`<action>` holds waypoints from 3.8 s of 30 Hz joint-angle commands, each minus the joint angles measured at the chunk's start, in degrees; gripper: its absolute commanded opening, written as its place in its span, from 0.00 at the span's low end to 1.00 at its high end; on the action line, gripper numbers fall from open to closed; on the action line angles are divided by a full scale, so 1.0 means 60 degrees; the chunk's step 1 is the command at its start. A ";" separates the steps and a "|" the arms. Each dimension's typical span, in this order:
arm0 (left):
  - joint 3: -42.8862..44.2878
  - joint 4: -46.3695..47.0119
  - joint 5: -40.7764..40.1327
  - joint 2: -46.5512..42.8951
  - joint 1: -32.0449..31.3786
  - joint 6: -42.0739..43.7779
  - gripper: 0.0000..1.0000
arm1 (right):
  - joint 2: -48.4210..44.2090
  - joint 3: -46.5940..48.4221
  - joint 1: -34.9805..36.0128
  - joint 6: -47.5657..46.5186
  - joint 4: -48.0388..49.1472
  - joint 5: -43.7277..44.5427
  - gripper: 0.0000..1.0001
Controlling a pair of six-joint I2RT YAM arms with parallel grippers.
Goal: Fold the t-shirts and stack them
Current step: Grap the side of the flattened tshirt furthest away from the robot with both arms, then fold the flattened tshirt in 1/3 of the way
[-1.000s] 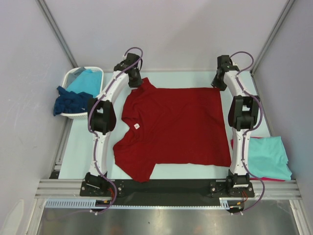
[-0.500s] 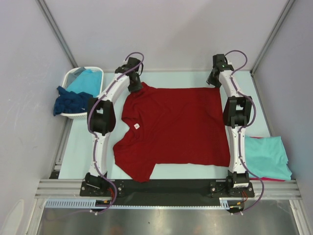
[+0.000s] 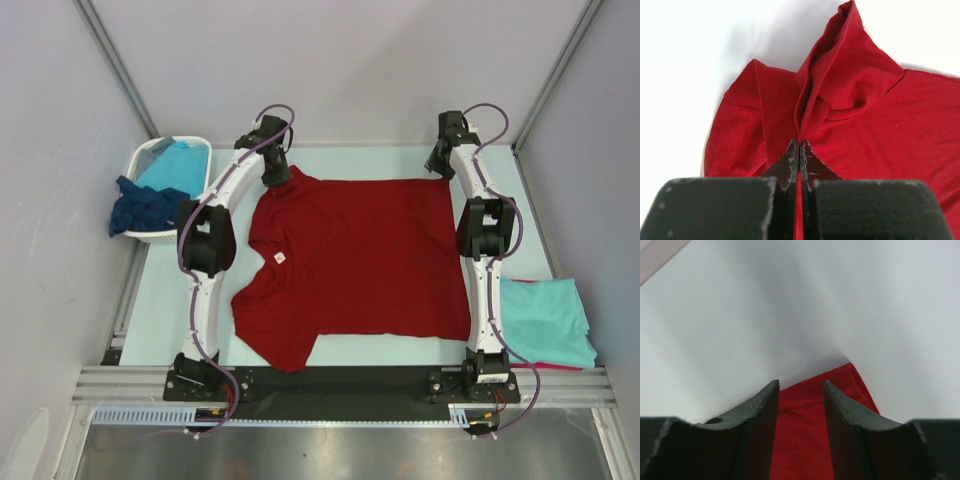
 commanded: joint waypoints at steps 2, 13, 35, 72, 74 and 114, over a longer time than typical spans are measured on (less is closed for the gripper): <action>0.0249 0.0117 -0.0057 -0.0409 -0.0042 -0.0022 0.00 | 0.0166 0.0310 -0.0087 0.0056 -0.0006 -0.0137 0.46; 0.0322 0.0117 -0.0072 -0.0277 -0.0057 -0.0008 0.00 | 0.0226 0.0106 -0.0219 0.0129 -0.0123 -0.0094 0.45; 0.0410 0.0088 0.0031 -0.0087 -0.0072 -0.0022 0.00 | -0.0185 -0.0598 -0.0117 0.0056 -0.0021 0.0126 0.44; 0.0952 -0.0029 -0.0160 -0.0453 -0.0013 -0.0037 0.00 | -0.1312 -0.0729 -0.0278 0.0232 -0.0138 -0.0211 0.00; 0.0894 -0.0029 -0.0160 -0.0540 -0.0013 -0.0037 0.00 | -0.1576 -0.0861 -0.0278 0.0202 -0.0138 -0.0211 0.00; -0.4393 0.0908 -0.0936 -0.5008 -0.0042 -0.0052 0.00 | -0.7786 -0.7702 0.0938 0.0056 0.0873 0.1269 0.00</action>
